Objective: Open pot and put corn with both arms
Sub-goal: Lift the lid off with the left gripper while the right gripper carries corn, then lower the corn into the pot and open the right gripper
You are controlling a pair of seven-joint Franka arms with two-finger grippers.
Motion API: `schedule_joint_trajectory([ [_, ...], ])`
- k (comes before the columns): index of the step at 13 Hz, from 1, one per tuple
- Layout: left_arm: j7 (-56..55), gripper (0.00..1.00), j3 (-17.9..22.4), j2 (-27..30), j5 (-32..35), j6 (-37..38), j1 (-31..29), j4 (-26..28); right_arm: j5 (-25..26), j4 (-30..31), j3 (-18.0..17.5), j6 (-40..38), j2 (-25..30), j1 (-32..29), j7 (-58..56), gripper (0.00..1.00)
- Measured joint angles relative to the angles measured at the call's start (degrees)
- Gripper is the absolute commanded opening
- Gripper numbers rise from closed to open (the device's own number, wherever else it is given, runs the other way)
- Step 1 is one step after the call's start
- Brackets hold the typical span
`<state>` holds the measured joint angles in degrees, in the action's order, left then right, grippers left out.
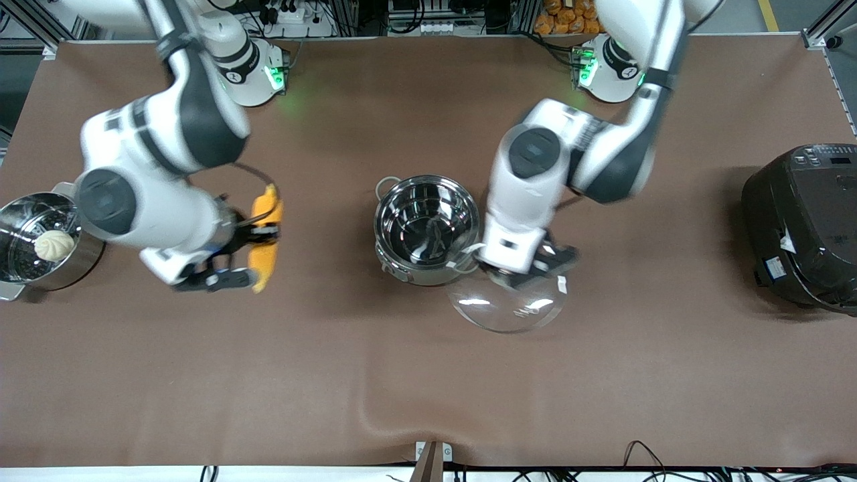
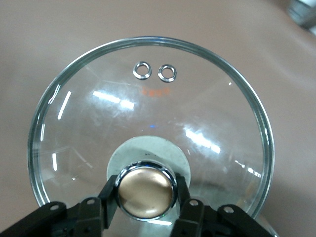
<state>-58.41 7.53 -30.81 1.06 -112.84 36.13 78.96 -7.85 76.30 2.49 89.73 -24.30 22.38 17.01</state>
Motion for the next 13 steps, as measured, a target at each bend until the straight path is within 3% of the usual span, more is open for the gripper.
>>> schedule_joint_trajectory([
  [6, 8.9, 0.0, -0.2, -0.5, -3.4, 2.5, -12.1, 2.7, 0.2, -0.7, 0.2, 6.0, -1.1, 14.4, 18.2, 0.15],
  [10, 22.1, 0.0, -0.5, -0.7, -3.8, 2.8, -13.9, 8.4, 0.9, -0.6, 0.3, 13.1, -5.7, 20.3, 27.9, 0.15],
  [13, 24.2, 0.0, -2.0, 1.4, -3.8, -4.0, -13.9, 15.0, 3.0, -0.6, 0.3, 16.6, -9.4, 22.7, 31.7, 0.18],
])
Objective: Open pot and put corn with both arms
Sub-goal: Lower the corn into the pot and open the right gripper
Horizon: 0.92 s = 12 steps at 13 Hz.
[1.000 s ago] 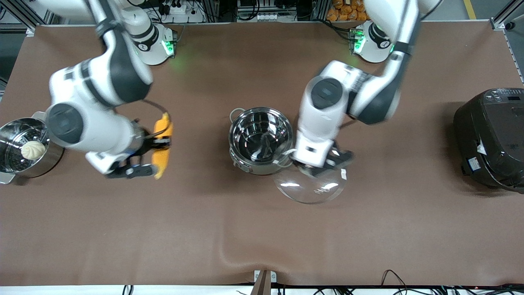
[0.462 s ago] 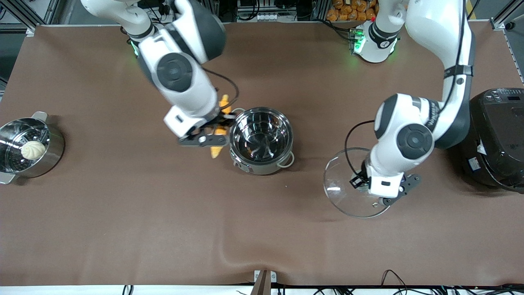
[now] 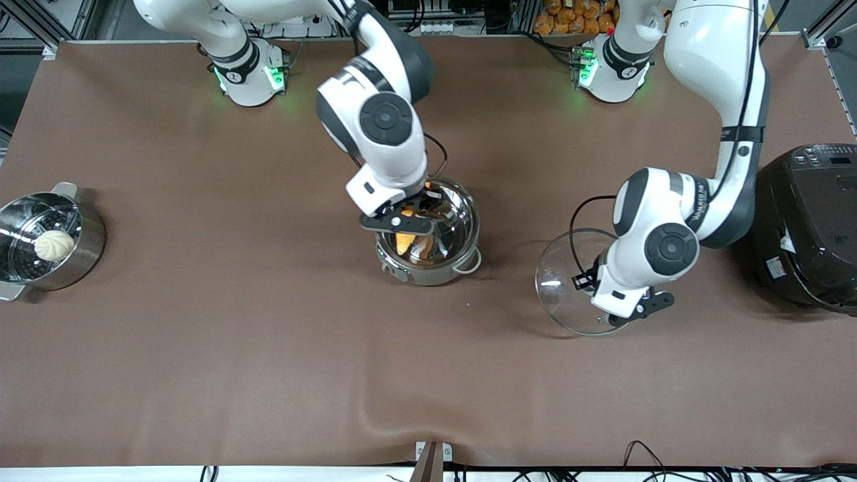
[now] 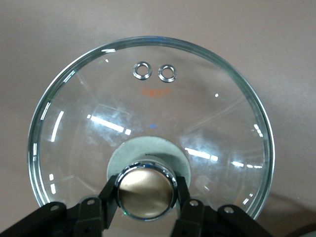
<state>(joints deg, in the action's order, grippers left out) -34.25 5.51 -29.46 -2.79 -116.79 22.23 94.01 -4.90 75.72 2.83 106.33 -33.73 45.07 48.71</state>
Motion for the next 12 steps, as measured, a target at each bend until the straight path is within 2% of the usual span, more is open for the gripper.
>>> schedule_joint_trajectory([
  [3, 3.4, 0.0, -0.1, 6.0, 0.0, -12.0, -0.1, 13.1, 1.8, 0.0, 0.1, 1.5, -3.0, 1.7, 1.0, 0.2],
  [4, 5.2, 0.0, -0.1, 7.6, 0.0, -15.1, -0.2, 16.8, 1.9, 0.0, 0.1, 1.6, -3.3, 1.9, 1.2, 0.26],
  [6, 9.7, 0.0, -0.1, 8.6, 0.0, -16.8, -1.0, 20.5, 1.9, -0.1, 0.2, 1.8, -3.4, 1.9, 1.2, 0.35],
  [7, 11.3, 0.0, -0.1, 8.3, 0.0, -17.0, -1.4, 21.2, 1.9, -0.1, 0.3, 2.4, -3.4, 1.9, 1.2, 0.56],
  [8, 12.4, 0.0, -0.1, 8.0, 0.0, -17.1, -1.7, 21.5, 1.9, -0.1, 0.3, 3.1, -3.4, 1.9, 1.2, 0.83],
  [9, 12.9, 0.0, -0.1, 7.6, 0.0, -17.2, -1.9, 21.6, 1.9, -0.1, 0.3, 3.5, -3.6, 1.9, 1.2, 1.0],
  [12, 13.0, 0.0, -0.1, 7.0, 0.0, -17.7, -2.5, 21.5, 3.0, -0.1, 0.3, 5.2, -4.2, 2.2, 2.3, 1.0],
])
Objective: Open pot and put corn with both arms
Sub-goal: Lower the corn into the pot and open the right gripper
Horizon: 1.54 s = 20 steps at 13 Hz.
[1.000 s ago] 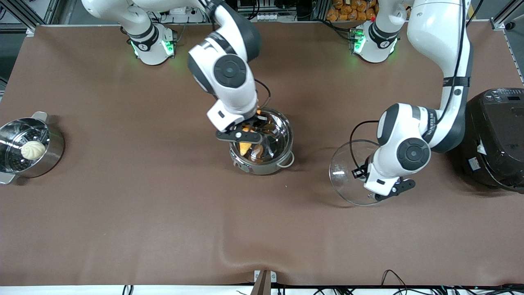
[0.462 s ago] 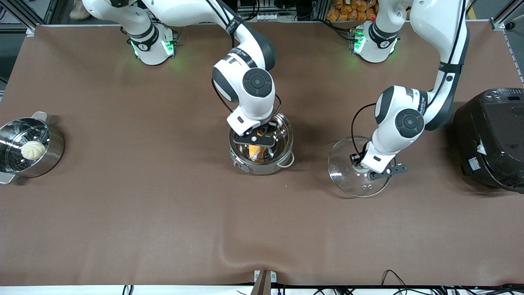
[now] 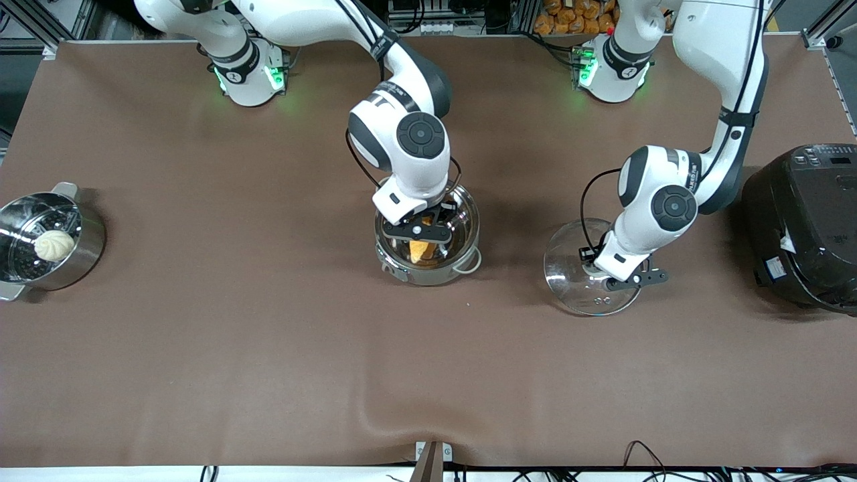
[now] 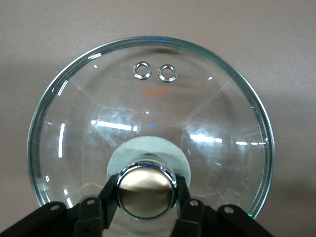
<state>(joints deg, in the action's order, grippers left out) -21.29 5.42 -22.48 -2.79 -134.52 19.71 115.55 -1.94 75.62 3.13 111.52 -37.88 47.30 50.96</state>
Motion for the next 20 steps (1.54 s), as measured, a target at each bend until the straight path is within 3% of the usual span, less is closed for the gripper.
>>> schedule_joint_trajectory([
  [8, 0.0, 0.0, -0.1, -2.3, 0.0, -1.2, -0.7, -1.4, 0.2, -1.8, 1.6, -2.6, 1.3, -0.6, 1.8, 1.0],
  [11, 0.0, 0.0, -0.1, -2.3, -1.7, -2.4, -1.0, -1.5, 0.2, -6.1, 2.1, -12.7, 5.2, -6.9, 1.2, 1.0],
  [14, 0.0, 0.0, -0.2, -2.3, -1.9, -2.6, -1.0, -1.5, 0.2, -12.8, 2.2, -24.8, 10.4, -14.5, -7.8, 1.0],
  [17, 0.0, 0.0, -0.3, -2.6, -1.9, -2.6, -1.0, -1.4, 0.5, -14.0, 2.3, -31.3, 15.2, -20.1, -15.3, 1.0],
  [20, 0.0, 0.0, -0.7, -3.4, -1.9, -3.5, -1.0, -1.4, 0.8, -14.0, 2.4, -34.6, 18.1, -29.1, -30.7, 1.0],
])
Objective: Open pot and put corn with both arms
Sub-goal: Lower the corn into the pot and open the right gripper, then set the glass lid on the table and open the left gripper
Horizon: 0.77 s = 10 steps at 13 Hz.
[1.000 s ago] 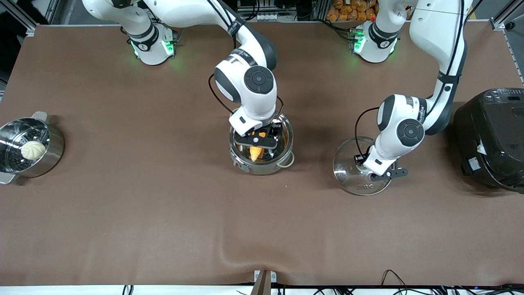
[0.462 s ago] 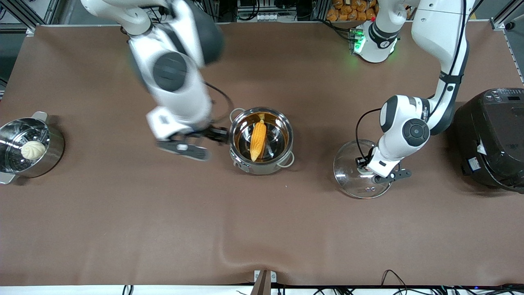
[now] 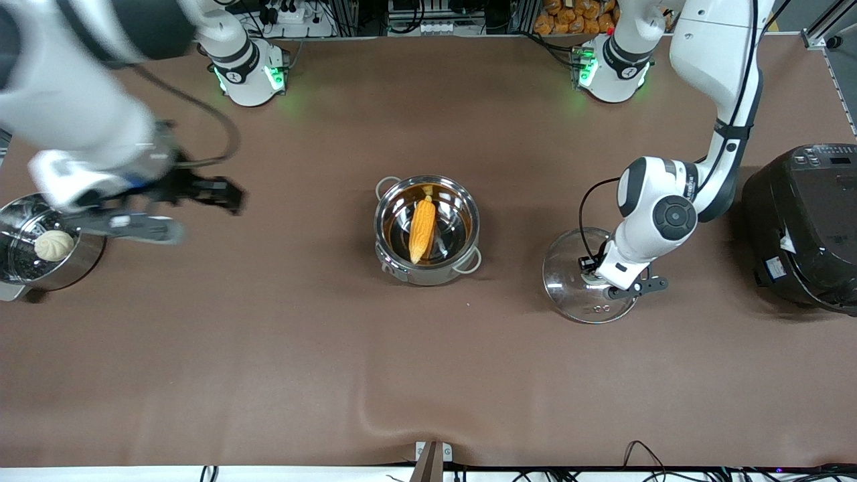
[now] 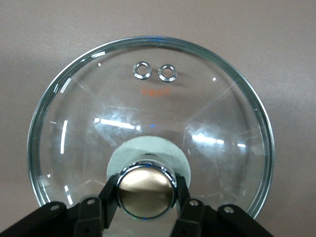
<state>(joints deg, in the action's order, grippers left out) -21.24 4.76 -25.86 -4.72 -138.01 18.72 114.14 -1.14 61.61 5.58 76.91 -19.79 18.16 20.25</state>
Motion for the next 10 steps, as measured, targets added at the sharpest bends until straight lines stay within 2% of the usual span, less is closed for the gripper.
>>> schedule_joint_trajectory([
  [1, 0.0, 0.11, 0.0, -0.2, 0.0, -0.2, 0.0, 0.0, -0.1, 0.2, 0.0, 0.3, 0.7, -3.8, -4.2, 1.0],
  [2, 0.0, 0.48, 0.0, -0.3, 0.0, -0.3, 0.0, 0.0, -0.2, 1.4, 0.0, 1.9, 1.9, -7.3, -7.1, 1.0],
  [3, 0.0, 0.95, 0.0, -0.3, 0.0, -0.3, 0.0, 0.0, -0.3, 3.9, -0.1, 4.5, 3.8, -10.5, -9.4, 1.0],
  [4, 0.0, 1.0, -0.1, -0.3, 0.0, -0.3, 0.0, 0.0, -0.4, 7.0, -0.2, 6.5, 5.9, -12.7, -11.1, 1.0],
  [7, 0.0, 1.0, 0.0, -0.1, 0.0, -0.4, -0.1, -0.4, -0.4, 15.8, -0.3, 8.6, 11.7, -15.4, -13.8, 1.0],
  [10, 0.2, 1.0, 0.2, 1.2, 0.0, -0.1, -0.3, -1.0, -0.4, 21.1, -0.4, 11.9, 14.8, -15.9, -17.0, 1.0],
])
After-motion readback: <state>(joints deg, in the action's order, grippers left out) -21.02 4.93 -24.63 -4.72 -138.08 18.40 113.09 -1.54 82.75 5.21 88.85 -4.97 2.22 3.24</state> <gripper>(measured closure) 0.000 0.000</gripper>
